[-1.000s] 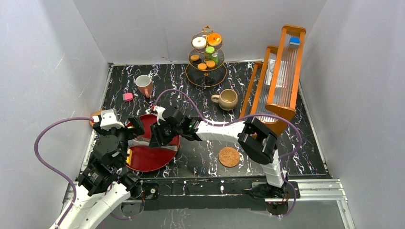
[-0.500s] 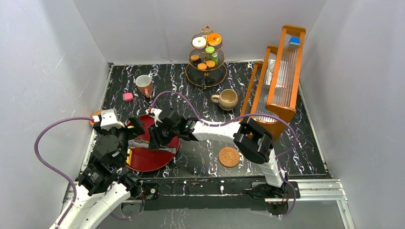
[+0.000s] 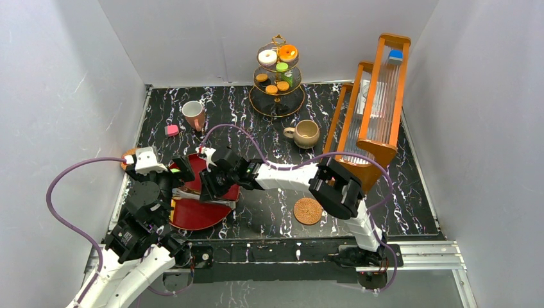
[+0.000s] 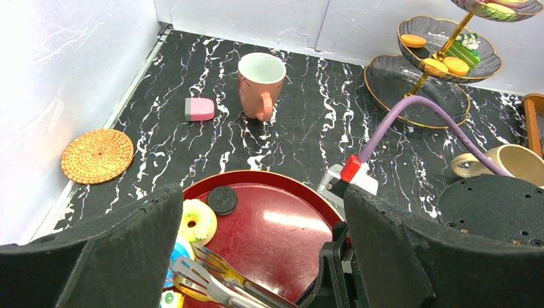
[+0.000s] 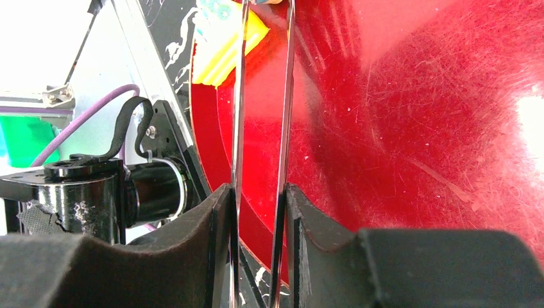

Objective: Serve the afternoon tea

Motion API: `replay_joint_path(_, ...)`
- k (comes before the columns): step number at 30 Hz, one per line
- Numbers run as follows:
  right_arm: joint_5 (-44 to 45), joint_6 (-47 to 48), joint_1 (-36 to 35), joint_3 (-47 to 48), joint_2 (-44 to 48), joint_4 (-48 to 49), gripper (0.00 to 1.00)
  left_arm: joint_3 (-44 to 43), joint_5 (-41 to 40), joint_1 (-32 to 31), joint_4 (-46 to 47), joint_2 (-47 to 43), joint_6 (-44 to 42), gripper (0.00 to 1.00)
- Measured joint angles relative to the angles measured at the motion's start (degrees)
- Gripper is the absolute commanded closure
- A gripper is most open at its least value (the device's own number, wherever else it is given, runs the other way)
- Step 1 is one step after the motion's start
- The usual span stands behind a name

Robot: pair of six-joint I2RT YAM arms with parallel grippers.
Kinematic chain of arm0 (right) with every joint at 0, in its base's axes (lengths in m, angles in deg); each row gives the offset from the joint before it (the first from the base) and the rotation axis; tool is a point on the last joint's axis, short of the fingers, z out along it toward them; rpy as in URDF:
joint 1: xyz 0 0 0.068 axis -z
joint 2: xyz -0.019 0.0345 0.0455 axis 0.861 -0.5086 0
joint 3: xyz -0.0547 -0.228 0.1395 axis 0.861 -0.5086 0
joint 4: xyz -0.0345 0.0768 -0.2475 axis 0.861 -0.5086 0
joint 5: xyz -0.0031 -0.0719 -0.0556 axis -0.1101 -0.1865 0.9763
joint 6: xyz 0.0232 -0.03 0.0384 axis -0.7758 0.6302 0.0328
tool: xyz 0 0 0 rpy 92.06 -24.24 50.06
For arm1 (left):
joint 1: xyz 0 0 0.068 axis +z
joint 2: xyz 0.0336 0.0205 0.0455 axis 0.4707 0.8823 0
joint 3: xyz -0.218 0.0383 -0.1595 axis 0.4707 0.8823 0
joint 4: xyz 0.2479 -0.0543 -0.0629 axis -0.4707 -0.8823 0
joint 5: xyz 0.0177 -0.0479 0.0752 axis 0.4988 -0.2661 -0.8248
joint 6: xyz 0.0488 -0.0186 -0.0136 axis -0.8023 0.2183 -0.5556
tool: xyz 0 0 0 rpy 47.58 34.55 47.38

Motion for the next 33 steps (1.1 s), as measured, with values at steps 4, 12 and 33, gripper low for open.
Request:
replay_joint_path(4, 0.0, 0.0, 0.0, -0.5, 0.1, 1.0, 0.72, 0.0, 0.1, 0.0, 0.0, 0.0, 0.0, 0.07)
replay_joint_path(12, 0.0, 0.0, 0.0, -6.2, 4.3, 3.2, 0.75, 0.0, 0.4, 0.0, -0.1, 0.0, 0.1, 0.07)
replay_joint_path(33, 4.3, 5.0, 11.9, -13.7, 18.6, 0.5, 0.77, 0.0, 3.4, 0.0, 0.0, 0.9, 0.4, 0.07)
